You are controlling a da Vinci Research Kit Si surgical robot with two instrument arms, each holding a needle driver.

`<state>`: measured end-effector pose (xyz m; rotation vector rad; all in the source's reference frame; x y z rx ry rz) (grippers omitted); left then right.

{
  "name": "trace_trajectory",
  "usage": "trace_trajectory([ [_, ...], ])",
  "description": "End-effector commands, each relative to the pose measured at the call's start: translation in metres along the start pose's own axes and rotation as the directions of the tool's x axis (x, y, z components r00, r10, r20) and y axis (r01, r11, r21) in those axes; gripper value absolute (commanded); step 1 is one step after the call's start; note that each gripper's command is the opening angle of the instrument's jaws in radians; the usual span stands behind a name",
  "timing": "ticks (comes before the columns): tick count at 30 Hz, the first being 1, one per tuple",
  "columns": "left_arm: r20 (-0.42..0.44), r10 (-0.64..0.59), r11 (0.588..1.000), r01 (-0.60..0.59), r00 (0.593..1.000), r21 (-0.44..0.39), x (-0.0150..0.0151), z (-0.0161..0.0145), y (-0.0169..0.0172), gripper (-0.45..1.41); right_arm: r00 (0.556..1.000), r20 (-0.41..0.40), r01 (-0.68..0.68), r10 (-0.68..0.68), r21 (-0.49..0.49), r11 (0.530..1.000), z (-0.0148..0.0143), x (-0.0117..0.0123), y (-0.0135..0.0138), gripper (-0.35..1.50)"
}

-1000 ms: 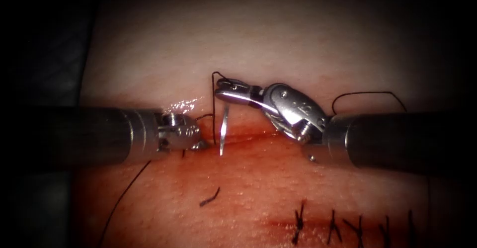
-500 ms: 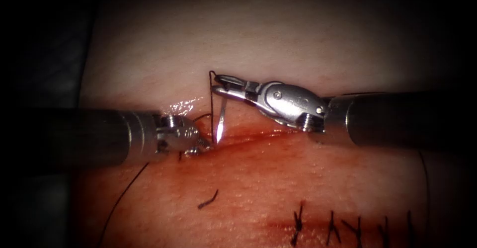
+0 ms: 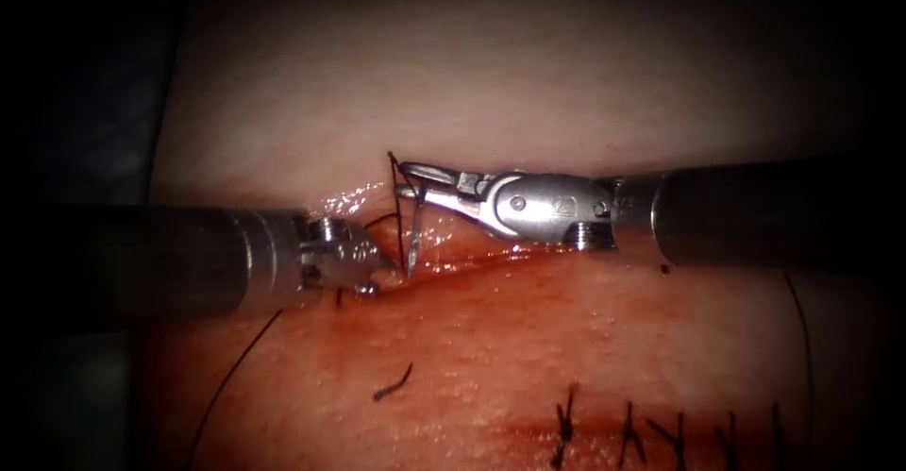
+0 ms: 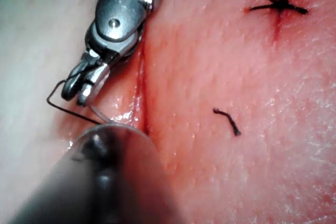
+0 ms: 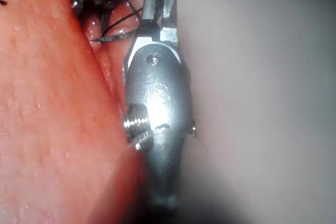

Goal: Wound Closure
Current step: Pierce the bottom of the wound with the needle.

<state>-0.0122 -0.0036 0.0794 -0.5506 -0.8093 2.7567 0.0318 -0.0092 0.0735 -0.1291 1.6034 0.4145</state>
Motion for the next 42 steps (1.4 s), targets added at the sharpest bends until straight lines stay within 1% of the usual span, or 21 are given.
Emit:
trace_trajectory([
  [1,-0.001,0.002,1.0,-0.002,1.0,0.0,0.0004,0.0006,-0.0003,0.47,1.0,0.001,0.006,-0.006,0.006,1.0,0.0003,-0.0011,-0.0009,-0.35],
  [6,-0.002,-0.011,1.0,0.011,1.0,-0.001,0.0005,0.0006,-0.0003,0.47,1.0,-0.003,0.018,-0.018,0.012,1.0,0.0,-0.0018,-0.0019,-0.35],
  [7,-0.019,-0.022,1.0,0.022,1.0,0.003,0.0006,0.0004,-0.0004,0.42,1.0,-0.001,0.001,-0.001,0.015,1.0,0.0,-0.0018,-0.002,-0.35],
  [10,-0.041,-0.029,1.0,0.03,0.999,0.007,0.0008,0.0001,-0.0003,0.37,1.0,0.0,-0.008,0.008,0.012,1.0,0.0001,-0.0016,-0.0017,-0.35],
  [12,-0.085,-0.044,0.999,0.045,0.995,0.014,0.0011,-0.0006,-0.0003,0.19,1.0,0.003,-0.031,0.031,0.009,0.999,0.0001,-0.0013,-0.0012,-0.35],
  [14,-0.16,-0.067,0.997,0.072,0.985,0.022,0.0015,-0.002,-0.0003,0.14,0.999,0.008,-0.052,0.052,0.012,0.999,0.0001,-0.0012,-0.0008,-0.35],
  [15,-0.183,-0.069,0.997,0.076,0.981,0.029,0.0017,-0.0024,-0.0003,0.14,0.998,0.015,-0.059,0.059,0.013,0.998,0.0001,-0.0012,-0.0007,-0.35],
  [16,-0.309,-0.053,0.994,0.079,0.949,0.072,0.0023,-0.0049,-0.0002,0.14,0.995,0.036,-0.089,0.088,0.019,0.996,-0.0001,-0.0013,-0.0005,-0.35],
  [17,-0.354,-0.052,0.992,0.088,0.934,0.089,0.0026,-0.006,-0.0001,0.15,0.995,0.047,-0.095,0.094,0.019,0.995,-0.0001,-0.0013,-0.0004,-0.35],
  [19,-0.415,-0.031,0.988,0.09,0.909,0.123,0.0031,-0.0078,0.0005,0.17,0.992,0.069,-0.106,0.104,0.029,0.994,-0.0002,-0.0014,-0.0003,-0.35],
  [20,-0.462,-0.012,0.984,0.093,0.887,0.153,0.0036,-0.0092,0.0012,0.24,0.989,0.085,-0.124,0.121,0.026,0.992,-0.0003,-0.0015,-0.0001,-0.35],
  [22,-0.506,0.014,0.977,0.097,0.863,0.191,0.0041,-0.0107,0.0023,0.21,0.986,0.107,-0.135,0.131,0.028,0.99,-0.0003,-0.0016,0.0002,-0.35],
  [24,-0.519,0.037,0.971,0.093,0.854,0.222,0.0045,-0.0115,0.0037,0.15,0.981,0.116,-0.157,0.154,0.017,0.987,-0.0003,-0.0018,0.0005,-0.35],
  [25,-0.511,0.053,0.965,0.087,0.858,0.247,0.0048,-0.0118,0.0054,-0.06,0.976,0.121,-0.184,0.183,0.004,0.983,-0.0003,-0.002,0.0008,-0.35],
  [27,-0.498,0.069,0.959,0.079,0.864,0.271,0.0049,-0.0115,0.007,-0.25,0.971,0.123,-0.207,0.206,-0.003,0.978,-0.0003,-0.0021,0.0011,-0.35],
  [29,-0.487,0.094,0.953,0.063,0.868,0.297,0.0047,-0.0102,0.009,-0.45,0.96,0.122,-0.252,0.252,-0.012,0.968,-0.0002,-0.0023,0.0015,-0.35],
  [31,-0.49,0.105,0.953,0.052,0.865,0.297,0.0043,-0.0091,0.0099,-0.45,0.954,0.122,-0.275,0.275,-0.016,0.961,-0.0002,-0.0024,0.0017,-0.35],
  [32,-0.487,0.122,0.953,0.035,0.865,0.301,0.0039,-0.008,0.0106,-0.45,0.947,0.121,-0.297,0.297,-0.019,0.955,-0.0001,-0.0025,0.0019,-0.35],
  [35,-0.489,0.139,0.955,0.015,0.861,0.298,0.0034,-0.0061,0.0111,-0.45,0.928,0.123,-0.352,0.352,-0.023,0.936,0.0001,-0.0027,0.002,-0.35],
  [39,-0.461,0.148,0.959,-0.013,0.875,0.282,0.0031,-0.0048,0.0113,-0.45,0.893,0.163,-0.424,0.42,-0.014,0.906,0.0001,-0.0026,0.0018,-0.35],
  [42,-0.45,0.153,0.962,-0.028,0.88,0.273,0.0029,-0.0041,0.0116,-0.45,0.878,0.177,-0.452,0.446,-0.005,0.892,0.0,-0.0025,0.0017,-0.35],
])
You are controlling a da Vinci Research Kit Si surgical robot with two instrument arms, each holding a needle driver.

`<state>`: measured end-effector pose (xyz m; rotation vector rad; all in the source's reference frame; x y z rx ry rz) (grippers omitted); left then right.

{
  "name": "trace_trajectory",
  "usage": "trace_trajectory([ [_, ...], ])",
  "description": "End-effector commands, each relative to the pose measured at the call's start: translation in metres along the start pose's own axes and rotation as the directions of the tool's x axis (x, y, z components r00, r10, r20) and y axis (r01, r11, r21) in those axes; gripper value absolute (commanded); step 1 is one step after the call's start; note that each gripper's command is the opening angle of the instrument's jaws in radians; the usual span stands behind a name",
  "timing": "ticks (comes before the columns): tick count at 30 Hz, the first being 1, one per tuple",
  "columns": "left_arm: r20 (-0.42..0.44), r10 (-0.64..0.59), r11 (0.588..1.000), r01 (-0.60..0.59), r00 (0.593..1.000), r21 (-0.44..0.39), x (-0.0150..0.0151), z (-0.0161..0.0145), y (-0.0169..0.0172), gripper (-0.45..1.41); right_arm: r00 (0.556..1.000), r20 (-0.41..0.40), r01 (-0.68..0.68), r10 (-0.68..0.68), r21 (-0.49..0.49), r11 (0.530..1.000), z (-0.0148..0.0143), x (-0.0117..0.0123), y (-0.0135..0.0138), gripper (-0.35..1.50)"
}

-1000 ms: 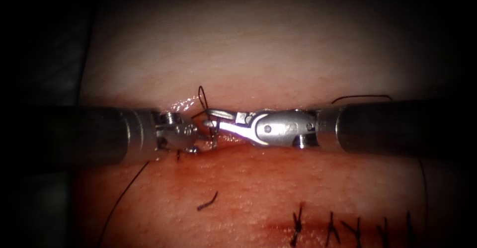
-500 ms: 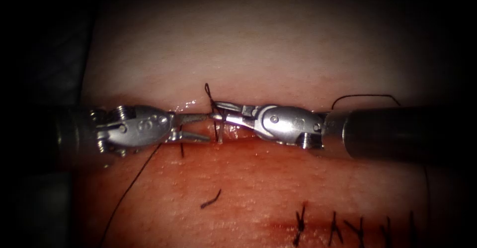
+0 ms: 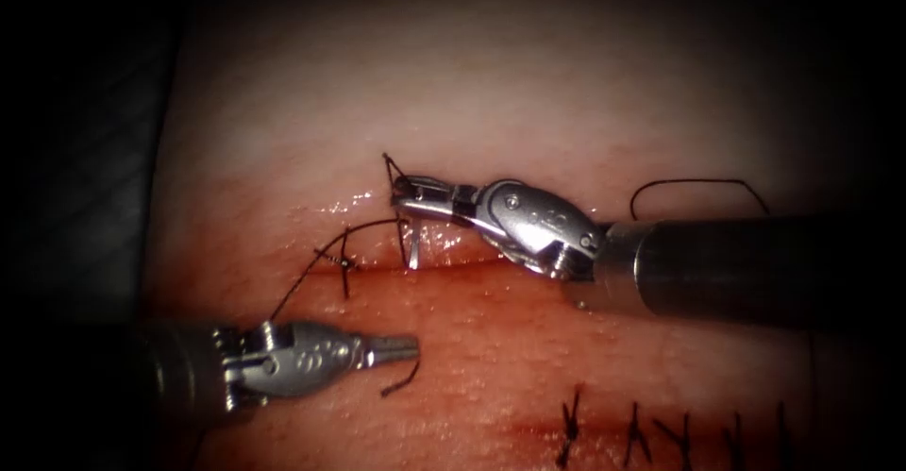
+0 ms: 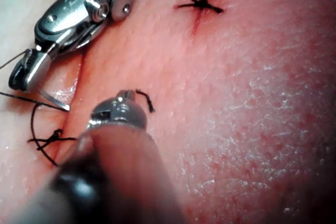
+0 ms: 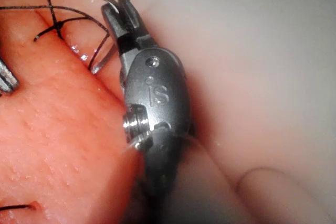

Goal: Wound Closure
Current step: Pierce the bottom of the wound with the needle.

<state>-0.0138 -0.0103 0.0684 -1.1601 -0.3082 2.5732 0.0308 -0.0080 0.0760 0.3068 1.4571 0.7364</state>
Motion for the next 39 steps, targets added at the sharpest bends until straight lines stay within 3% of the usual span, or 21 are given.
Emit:
trace_trajectory([
  [1,0.002,0.002,1.0,-0.002,1.0,-0.007,-0.0001,0.0009,0.0002,-0.45,1.0,0.005,-0.013,0.013,0.004,1.0,0.0007,-0.0003,0.0,-0.35],
  [10,0.029,0.017,1.0,-0.017,0.999,-0.025,-0.001,0.0017,0.0011,-0.45,0.979,0.018,-0.203,0.203,0.047,0.978,0.0008,-0.0001,0.0003,-0.35],
  [16,0.03,-0.001,0.999,0.002,1.0,-0.033,-0.0024,0.0027,0.0008,-0.45,0.93,0.005,-0.368,0.368,0.055,0.928,0.001,-0.0001,0.0002,-0.35],
  [24,0.029,-0.022,0.999,0.023,0.999,-0.035,-0.0037,0.0031,-0.0006,-0.45,0.887,-0.005,-0.461,0.461,0.05,0.886,0.001,0.0001,-0.0001,-0.35],
  [33,0.029,-0.037,0.999,0.038,0.999,-0.036,-0.0046,0.0035,-0.0017,-0.45,0.807,0.041,-0.591,0.59,0.066,0.804,0.0013,0.0,-0.001,-0.35],
  [39,0.029,-0.036,0.999,0.037,0.999,-0.036,-0.0048,0.0034,-0.0017,-0.45,0.722,0.083,-0.691,0.686,0.096,0.716,0.0017,-0.0004,-0.0027,-0.35],
])
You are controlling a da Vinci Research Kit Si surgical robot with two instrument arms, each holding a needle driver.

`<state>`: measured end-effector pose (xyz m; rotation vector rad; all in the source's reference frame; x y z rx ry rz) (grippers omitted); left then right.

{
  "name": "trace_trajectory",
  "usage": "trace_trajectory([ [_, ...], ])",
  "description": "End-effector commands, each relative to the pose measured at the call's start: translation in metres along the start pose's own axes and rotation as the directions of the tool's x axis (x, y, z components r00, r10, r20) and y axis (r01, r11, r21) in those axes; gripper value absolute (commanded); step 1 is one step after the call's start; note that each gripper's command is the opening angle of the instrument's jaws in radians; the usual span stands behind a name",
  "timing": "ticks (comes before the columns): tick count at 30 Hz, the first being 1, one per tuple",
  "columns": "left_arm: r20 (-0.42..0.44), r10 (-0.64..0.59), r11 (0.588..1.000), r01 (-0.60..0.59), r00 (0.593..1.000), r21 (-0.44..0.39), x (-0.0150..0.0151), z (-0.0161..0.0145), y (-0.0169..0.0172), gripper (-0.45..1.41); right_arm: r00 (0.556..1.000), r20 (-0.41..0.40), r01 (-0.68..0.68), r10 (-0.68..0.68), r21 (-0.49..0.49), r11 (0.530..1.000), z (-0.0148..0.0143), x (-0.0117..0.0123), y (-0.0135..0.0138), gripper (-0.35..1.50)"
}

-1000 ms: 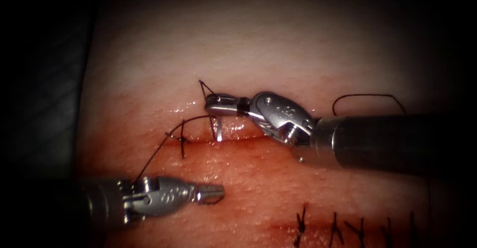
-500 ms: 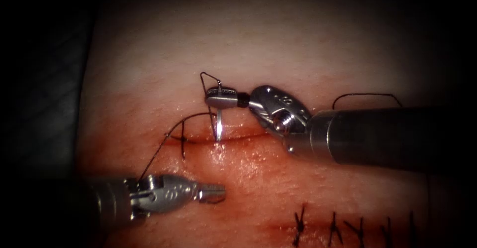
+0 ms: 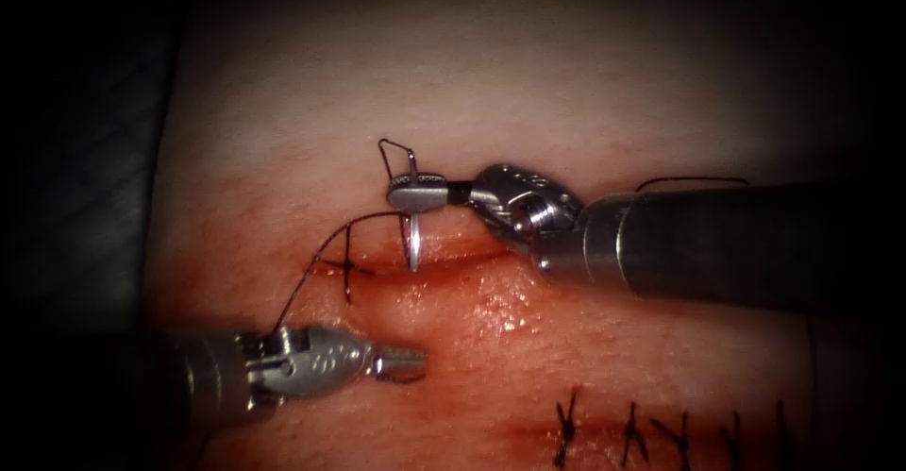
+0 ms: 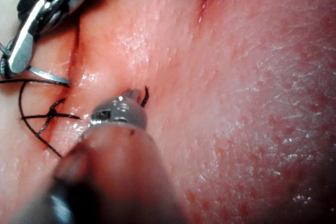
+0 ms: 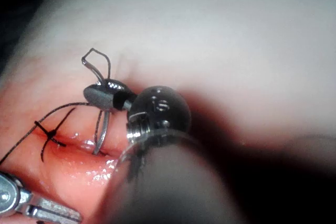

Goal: Wound Closure
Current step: Pierce the bottom of the wound with the needle.

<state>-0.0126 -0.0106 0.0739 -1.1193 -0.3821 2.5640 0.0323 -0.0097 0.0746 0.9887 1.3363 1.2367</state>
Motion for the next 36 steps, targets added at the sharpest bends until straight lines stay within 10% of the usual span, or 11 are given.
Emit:
trace_trajectory([
  [1,-0.001,0.002,1.0,-0.002,1.0,0.0,-0.0001,0.0007,0.0001,-0.45,1.0,0.008,-0.021,0.021,0.01,1.0,0.0009,-0.0008,0.0,-0.35],
  [36,-0.002,-0.005,1.0,0.005,1.0,-0.007,-0.0012,-0.0001,0.0003,-0.45,0.858,0.111,-0.508,0.502,0.03,0.861,0.0008,-0.0078,-0.0062,-0.35],
])
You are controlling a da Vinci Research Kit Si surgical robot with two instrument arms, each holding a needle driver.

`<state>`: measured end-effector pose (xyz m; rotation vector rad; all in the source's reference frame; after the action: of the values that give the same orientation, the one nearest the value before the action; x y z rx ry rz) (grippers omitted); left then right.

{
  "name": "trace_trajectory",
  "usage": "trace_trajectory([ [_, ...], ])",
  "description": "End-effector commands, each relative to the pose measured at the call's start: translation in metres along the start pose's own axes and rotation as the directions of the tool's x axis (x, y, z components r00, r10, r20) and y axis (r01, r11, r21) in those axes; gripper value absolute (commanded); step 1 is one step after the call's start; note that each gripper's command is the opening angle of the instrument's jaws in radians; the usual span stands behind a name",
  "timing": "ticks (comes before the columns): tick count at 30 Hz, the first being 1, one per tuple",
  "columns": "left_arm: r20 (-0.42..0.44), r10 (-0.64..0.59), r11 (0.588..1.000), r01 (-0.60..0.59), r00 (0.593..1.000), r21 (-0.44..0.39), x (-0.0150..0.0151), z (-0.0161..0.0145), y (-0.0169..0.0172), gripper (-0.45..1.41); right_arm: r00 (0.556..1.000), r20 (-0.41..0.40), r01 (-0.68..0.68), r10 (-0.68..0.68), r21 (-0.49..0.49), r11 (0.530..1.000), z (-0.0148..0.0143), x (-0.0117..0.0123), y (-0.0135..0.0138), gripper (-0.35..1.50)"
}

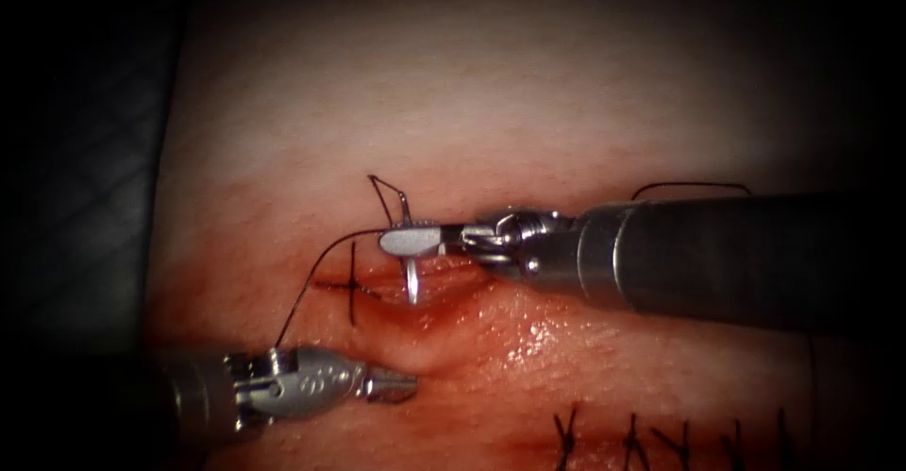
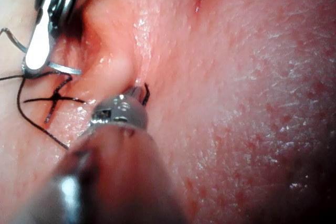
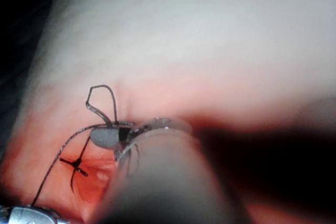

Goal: Wound Closure
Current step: Pierce the bottom of the wound with the needle.

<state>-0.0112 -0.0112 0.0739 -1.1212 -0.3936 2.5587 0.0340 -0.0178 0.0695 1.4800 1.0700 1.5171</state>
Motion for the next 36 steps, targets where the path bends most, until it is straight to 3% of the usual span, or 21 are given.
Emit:
trace_trajectory([
  [1,-0.001,0.0,1.0,0.0,1.0,-0.001,-0.0001,0.0008,-0.0001,-0.45,1.0,0.004,-0.007,0.007,0.007,1.0,0.0007,-0.0004,0.0001,-0.35],
  [9,-0.001,-0.002,1.0,0.002,1.0,-0.004,0.0001,0.0005,-0.0003,-0.45,0.999,0.028,-0.042,0.041,0.025,0.999,0.001,-0.0024,-0.0009,-0.35],
  [19,-0.001,-0.003,1.0,0.003,1.0,-0.004,0.0002,0.0003,-0.0001,-0.45,0.999,-0.018,-0.032,0.032,-0.038,0.999,0.0006,-0.0019,-0.0009,-0.35],
  [26,-0.001,-0.005,1.0,0.005,1.0,-0.004,0.0004,0.0004,-0.0002,-0.45,0.988,-0.003,-0.151,0.151,-0.073,0.986,0.0007,-0.0027,-0.0002,-0.35],
  [28,-0.001,-0.005,1.0,0.005,1.0,-0.004,0.0004,0.0004,-0.0002,-0.45,0.968,0.002,-0.251,0.252,-0.073,0.965,0.0007,-0.0032,0.0,-0.35],
  [36,-0.001,-0.006,1.0,0.006,1.0,-0.004,0.0005,0.0005,-0.0003,-0.45,0.902,0.057,-0.424,0.428,-0.069,0.903,0.0012,-0.006,-0.0006,-0.35],
])
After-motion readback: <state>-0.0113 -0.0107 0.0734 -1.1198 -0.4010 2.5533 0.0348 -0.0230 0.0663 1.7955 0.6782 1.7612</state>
